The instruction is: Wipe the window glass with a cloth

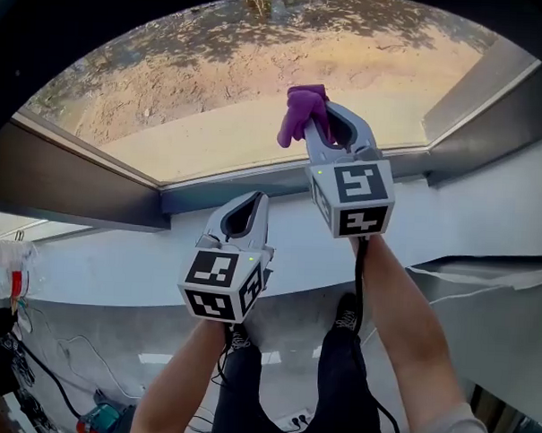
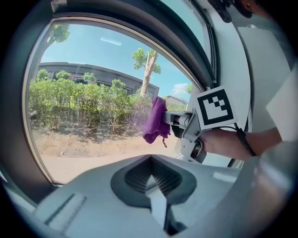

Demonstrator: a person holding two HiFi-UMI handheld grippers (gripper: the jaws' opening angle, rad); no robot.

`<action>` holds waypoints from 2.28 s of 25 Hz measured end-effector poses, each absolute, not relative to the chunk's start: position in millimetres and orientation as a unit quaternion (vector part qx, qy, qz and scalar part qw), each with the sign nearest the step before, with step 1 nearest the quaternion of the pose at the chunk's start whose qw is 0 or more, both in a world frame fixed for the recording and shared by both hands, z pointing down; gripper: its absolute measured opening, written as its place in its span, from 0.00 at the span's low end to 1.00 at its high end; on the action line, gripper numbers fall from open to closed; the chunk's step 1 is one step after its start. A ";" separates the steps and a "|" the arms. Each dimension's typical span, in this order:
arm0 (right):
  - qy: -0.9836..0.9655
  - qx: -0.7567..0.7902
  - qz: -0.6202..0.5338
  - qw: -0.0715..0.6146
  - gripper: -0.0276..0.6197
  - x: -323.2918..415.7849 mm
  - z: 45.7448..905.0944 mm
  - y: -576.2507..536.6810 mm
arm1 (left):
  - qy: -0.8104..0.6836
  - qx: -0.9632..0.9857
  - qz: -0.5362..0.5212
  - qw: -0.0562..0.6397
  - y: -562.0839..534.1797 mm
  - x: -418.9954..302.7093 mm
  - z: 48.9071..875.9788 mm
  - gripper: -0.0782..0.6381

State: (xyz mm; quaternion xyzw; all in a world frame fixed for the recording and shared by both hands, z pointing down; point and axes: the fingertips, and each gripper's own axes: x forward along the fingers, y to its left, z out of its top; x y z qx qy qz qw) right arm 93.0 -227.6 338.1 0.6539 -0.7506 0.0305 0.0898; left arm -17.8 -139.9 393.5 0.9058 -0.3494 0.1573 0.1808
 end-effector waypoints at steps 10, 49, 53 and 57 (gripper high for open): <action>-0.713 0.695 0.036 0.082 0.18 231.9 355.0 -204.2 | -0.314 0.919 0.167 0.169 -123.5 94.0 409.1 0.11; -0.497 0.863 0.066 0.055 0.18 494.0 380.2 -149.6 | -0.208 0.957 0.163 0.121 -116.0 262.1 413.7 0.11; -0.449 0.888 0.063 0.069 0.18 502.0 380.1 -152.2 | -0.225 0.953 0.155 0.128 -117.7 239.8 412.2 0.11; -0.420 0.902 0.079 0.059 0.18 497.9 385.8 -148.0 | -0.254 0.945 0.148 0.140 -123.3 200.1 413.2 0.11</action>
